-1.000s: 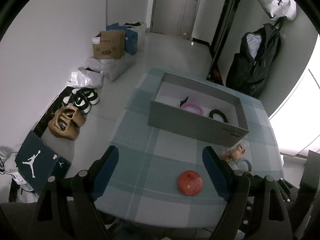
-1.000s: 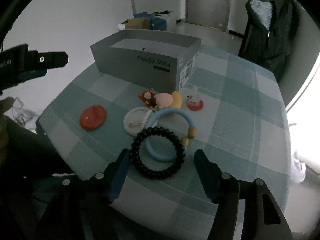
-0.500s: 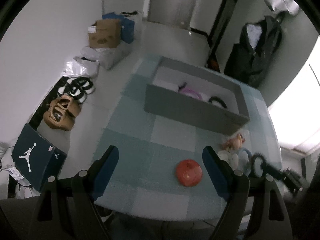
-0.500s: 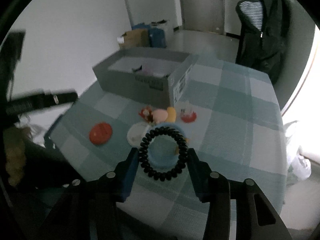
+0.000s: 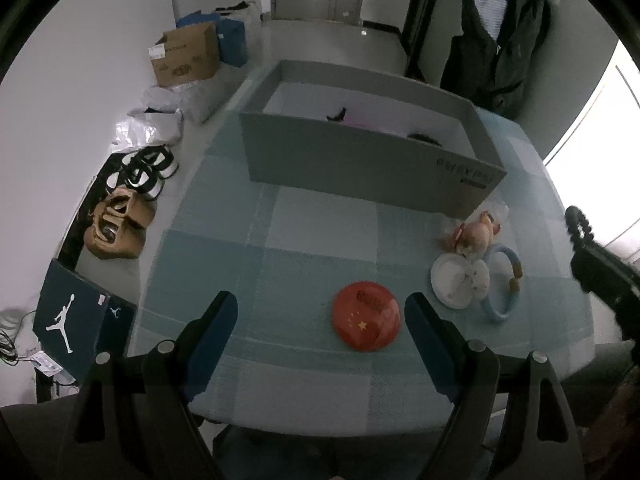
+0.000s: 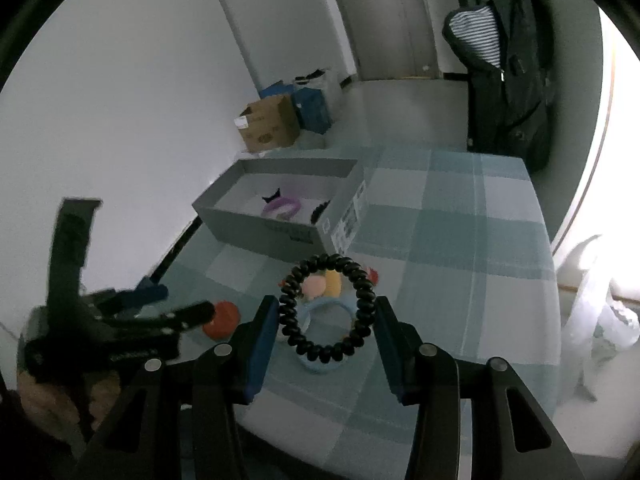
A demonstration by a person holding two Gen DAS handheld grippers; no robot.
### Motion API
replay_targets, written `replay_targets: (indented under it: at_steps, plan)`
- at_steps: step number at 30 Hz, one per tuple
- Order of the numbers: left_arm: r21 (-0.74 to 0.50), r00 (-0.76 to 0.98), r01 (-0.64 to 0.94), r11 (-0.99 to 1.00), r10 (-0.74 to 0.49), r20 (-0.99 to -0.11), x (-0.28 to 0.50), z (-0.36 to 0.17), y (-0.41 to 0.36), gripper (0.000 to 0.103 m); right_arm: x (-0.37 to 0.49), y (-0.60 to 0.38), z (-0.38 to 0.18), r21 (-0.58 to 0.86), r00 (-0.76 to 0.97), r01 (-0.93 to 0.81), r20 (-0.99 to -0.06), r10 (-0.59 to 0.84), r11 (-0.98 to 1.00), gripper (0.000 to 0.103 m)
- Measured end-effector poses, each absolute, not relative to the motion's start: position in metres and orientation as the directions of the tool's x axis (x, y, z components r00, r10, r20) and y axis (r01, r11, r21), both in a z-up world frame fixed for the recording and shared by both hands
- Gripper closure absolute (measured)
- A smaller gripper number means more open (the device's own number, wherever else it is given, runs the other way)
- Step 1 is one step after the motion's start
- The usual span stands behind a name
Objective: Organize jewelry
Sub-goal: 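Grasp the red round disc with the left tool while the right tool holds the bracelet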
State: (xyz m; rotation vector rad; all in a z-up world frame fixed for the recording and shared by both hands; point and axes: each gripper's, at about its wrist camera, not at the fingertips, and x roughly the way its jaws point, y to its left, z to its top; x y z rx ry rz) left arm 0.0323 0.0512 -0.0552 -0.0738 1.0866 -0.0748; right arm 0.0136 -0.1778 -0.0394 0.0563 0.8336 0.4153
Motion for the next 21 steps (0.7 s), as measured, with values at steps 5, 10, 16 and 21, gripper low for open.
replay_targets:
  at_steps: [5,10,16,21]
  plan:
    - [-0.083,0.433,0.075,0.994,-0.107,-0.895,0.031,-0.061,0.039,0.020,0.016,-0.179,-0.036,0.227,0.600,-0.338,-0.696,0.395,0.913,0.057]
    - [-0.072,0.393,0.093,0.993,-0.103,-0.914,0.035,-0.067,0.029,0.020,0.016,-0.180,-0.033,0.230,0.603,-0.335,-0.693,0.395,0.914,0.057]
    - [-0.034,0.386,0.084,0.996,-0.064,-0.920,0.037,-0.069,0.032,0.021,0.018,-0.182,-0.033,0.238,0.603,-0.332,-0.691,0.399,0.913,0.057]
    - [-0.014,0.384,0.106,0.994,-0.054,-0.922,0.037,-0.070,0.028,0.021,0.020,-0.183,-0.033,0.240,0.601,-0.316,-0.698,0.390,0.918,0.057]
